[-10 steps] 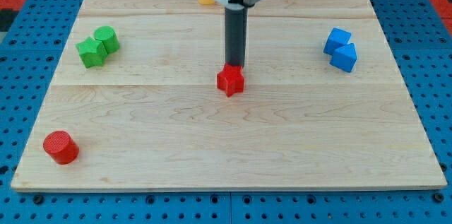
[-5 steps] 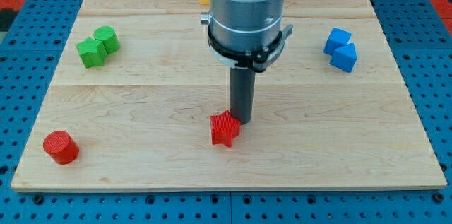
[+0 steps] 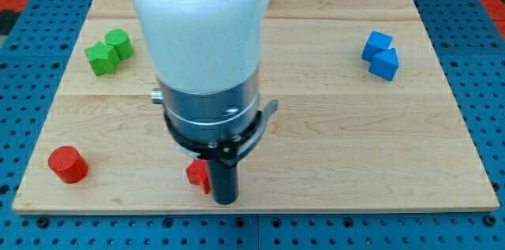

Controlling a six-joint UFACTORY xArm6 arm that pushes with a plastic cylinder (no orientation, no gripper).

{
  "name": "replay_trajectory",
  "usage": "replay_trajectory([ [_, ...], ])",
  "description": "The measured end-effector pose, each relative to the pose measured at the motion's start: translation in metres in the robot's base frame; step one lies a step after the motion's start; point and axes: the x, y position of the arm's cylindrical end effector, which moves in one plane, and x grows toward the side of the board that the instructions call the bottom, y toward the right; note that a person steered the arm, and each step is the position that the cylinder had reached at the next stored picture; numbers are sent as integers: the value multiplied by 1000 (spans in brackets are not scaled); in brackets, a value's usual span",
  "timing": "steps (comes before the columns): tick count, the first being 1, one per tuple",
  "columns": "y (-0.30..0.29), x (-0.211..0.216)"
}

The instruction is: Slide the red star closer to the red circle

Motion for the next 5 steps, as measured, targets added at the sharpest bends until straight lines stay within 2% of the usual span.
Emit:
replay_trajectory([
  [2,-4,-39],
  [3,25,-49],
  [4,17,-57],
  [5,-26,-50],
])
